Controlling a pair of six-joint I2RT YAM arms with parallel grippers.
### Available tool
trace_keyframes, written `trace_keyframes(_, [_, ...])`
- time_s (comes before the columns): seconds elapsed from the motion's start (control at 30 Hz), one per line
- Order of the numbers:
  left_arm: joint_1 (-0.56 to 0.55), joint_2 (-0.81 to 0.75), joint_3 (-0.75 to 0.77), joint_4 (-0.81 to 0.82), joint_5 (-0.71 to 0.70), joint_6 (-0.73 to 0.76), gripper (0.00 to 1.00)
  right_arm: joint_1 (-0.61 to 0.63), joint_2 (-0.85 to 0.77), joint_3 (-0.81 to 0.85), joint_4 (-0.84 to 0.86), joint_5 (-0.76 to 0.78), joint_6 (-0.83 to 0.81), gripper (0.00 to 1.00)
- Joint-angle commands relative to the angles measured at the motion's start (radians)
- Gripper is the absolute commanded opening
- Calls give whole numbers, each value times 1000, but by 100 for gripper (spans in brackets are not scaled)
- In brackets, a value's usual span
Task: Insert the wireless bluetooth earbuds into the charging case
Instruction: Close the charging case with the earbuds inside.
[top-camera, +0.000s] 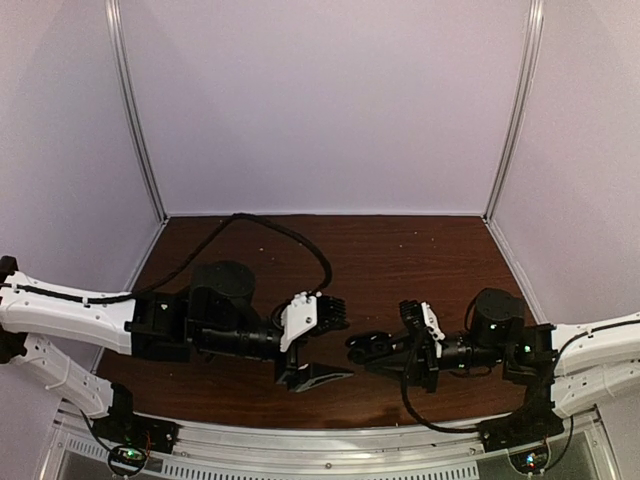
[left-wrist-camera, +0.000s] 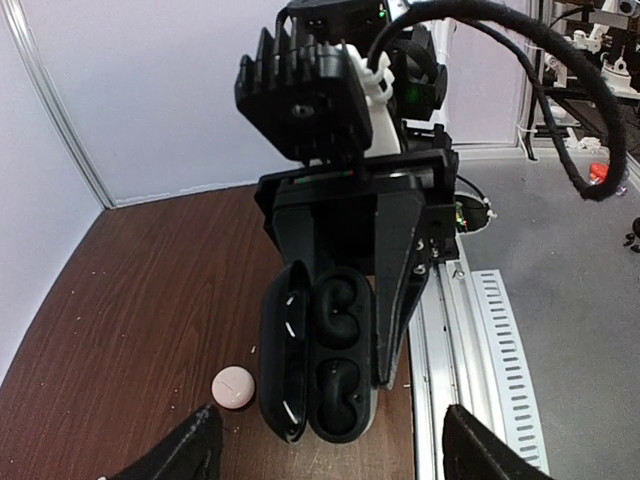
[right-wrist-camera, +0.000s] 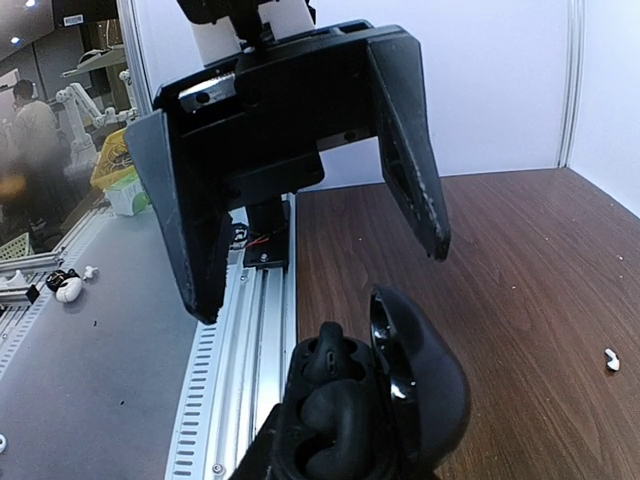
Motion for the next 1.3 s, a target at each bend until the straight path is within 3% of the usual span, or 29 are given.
trace_keyframes(0.0, [-2, 34, 15, 69, 41, -8, 75, 5, 9, 41, 26, -28, 6, 0])
trace_keyframes(0.17, [-2, 64, 43, 52, 61, 7, 73, 5, 13, 47, 27, -35, 2, 0])
trace_keyframes(0.43, [-4, 78, 59, 44, 79, 31, 59, 5, 16, 41, 21, -20, -1, 0])
trace_keyframes(0.73, [-6, 66, 57, 43, 93, 42, 52, 5, 7, 31, 25, -5, 6, 0])
trace_keyframes(1.27, [-43, 51, 44, 36, 26, 92, 54, 1, 8, 21, 30, 20, 36, 0])
